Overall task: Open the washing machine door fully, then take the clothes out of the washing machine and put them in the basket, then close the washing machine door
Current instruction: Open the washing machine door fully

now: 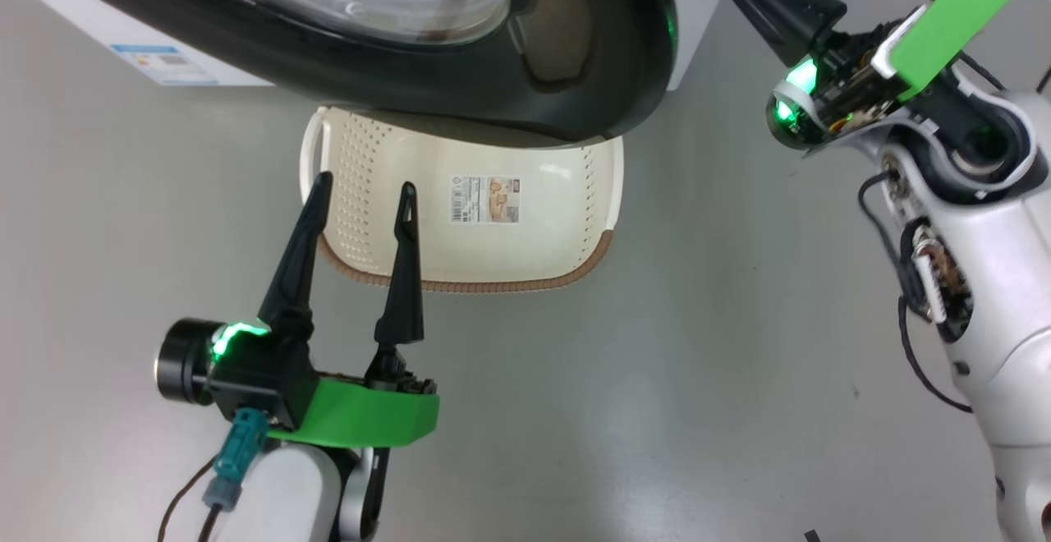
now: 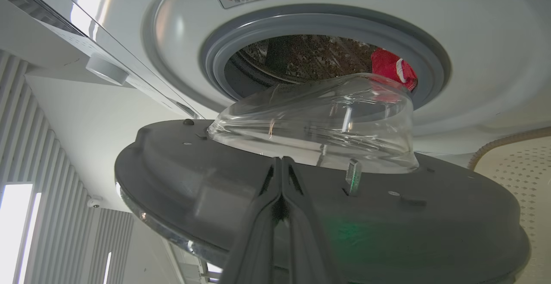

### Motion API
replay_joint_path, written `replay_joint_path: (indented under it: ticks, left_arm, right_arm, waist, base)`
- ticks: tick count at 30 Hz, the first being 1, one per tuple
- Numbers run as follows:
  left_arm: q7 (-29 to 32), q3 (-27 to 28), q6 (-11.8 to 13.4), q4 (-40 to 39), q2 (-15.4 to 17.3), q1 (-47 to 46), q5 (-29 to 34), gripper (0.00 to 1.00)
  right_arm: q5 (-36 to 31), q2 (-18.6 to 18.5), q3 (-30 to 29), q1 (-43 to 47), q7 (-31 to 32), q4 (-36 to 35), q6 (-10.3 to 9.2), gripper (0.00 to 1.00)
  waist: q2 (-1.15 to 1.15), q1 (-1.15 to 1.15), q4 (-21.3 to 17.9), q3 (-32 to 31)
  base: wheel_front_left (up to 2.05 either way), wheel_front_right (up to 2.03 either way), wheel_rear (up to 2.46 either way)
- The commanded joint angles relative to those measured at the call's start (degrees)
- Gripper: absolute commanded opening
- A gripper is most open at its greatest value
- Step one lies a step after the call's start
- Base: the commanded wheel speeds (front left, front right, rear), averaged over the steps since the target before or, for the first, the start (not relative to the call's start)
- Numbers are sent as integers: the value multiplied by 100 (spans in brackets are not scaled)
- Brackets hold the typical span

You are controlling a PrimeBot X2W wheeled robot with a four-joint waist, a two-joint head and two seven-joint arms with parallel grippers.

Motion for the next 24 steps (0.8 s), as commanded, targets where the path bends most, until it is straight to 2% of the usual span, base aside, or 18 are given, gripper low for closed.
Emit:
replay_joint_path:
  ticks: [1, 6, 11, 24]
  left_arm:
    - [-28, 130, 58, -109, 86, -60, -77, 100]
    - [-28, 50, 99, -74, 86, -102, -117, 100]
    - [-28, 46, 110, -25, 86, -119, -145, 100]
    - [-28, 65, 43, 151, 86, -43, -163, 100]
  right_arm:
    - [143, 64, -25, -151, 170, -91, 3, 0]
    - [325, 49, -89, -409, 758, 142, 3, 0]
    - [253, 99, -22, -482, 1074, 282, 3, 0]
    - [-35, 271, 8, -74, 1417, 234, 3, 0]
  waist:
    - [0, 0, 67, 56]
    - [0, 0, 122, 81]
    - [0, 0, 135, 75]
    - [0, 0, 252, -250]
  base:
    - [0, 0, 0]
    - [0, 0, 0]
    - [0, 0, 0]
    - [0, 0, 0]
